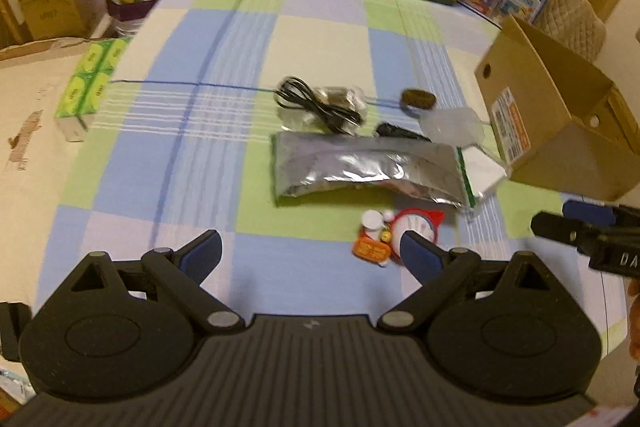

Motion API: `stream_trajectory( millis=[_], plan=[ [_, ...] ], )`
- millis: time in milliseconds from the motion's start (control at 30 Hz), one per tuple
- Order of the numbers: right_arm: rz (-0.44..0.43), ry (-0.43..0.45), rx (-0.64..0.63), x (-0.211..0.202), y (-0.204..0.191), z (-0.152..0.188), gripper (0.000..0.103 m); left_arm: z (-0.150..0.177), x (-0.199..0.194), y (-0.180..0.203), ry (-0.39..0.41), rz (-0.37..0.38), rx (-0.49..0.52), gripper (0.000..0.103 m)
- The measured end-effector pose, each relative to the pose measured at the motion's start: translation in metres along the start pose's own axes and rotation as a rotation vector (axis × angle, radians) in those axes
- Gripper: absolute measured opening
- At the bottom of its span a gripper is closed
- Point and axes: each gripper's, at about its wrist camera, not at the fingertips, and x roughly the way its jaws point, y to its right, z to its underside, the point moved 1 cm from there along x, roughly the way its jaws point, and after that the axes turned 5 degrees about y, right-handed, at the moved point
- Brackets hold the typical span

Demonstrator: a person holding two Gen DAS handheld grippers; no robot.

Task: Organize objects
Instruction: 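Lower left gripper onto red Doraemon figure and close on it, then grasp silver foil bag with right gripper while left gripper holds Doraemon figure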

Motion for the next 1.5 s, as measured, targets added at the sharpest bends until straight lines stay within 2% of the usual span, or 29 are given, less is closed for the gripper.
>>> stream_trajectory(
  millis=[200,367,567,800,867,933,1033,1233,1500],
  plan=[
    [0.049,-0.012,0.044,-0.005,0.024,0.002,0.073,0.008,0.032,0.028,-0.046,0.087,0.042,0.094],
    [0.088,-0.02,0.085,-0.01,0.047,0.004,0.073,0.008,0.054,0.046,-0.052,0.133,0.066,0.094],
    [0.113,-0.027,0.112,-0.012,0.068,0.003,0.073,0.01,0.077,0.057,-0.072,0.123,0.097,0.093],
    [0.106,-0.043,0.105,-0.005,0.077,-0.002,0.073,0.012,0.091,0.059,-0.08,0.105,0.095,0.084],
    [0.098,-0.048,0.098,-0.003,0.076,-0.003,0.073,0.013,0.093,0.059,-0.076,0.098,0.097,0.083],
    [0.085,-0.053,0.088,0.001,0.073,-0.004,0.073,0.013,0.094,0.059,-0.07,0.096,0.095,0.073],
    [0.064,-0.065,0.063,0.006,0.067,-0.005,0.073,0.013,0.094,0.06,-0.06,0.113,0.095,0.068],
    [0.01,-0.081,-0.009,0.018,0.044,-0.006,0.073,0.017,0.087,0.054,-0.05,0.085,0.127,0.066],
    [-0.095,-0.049,-0.203,0.037,-0.008,-0.008,0.073,0.024,0.066,0.004,-0.057,-0.016,0.048,0.066]
  ],
)
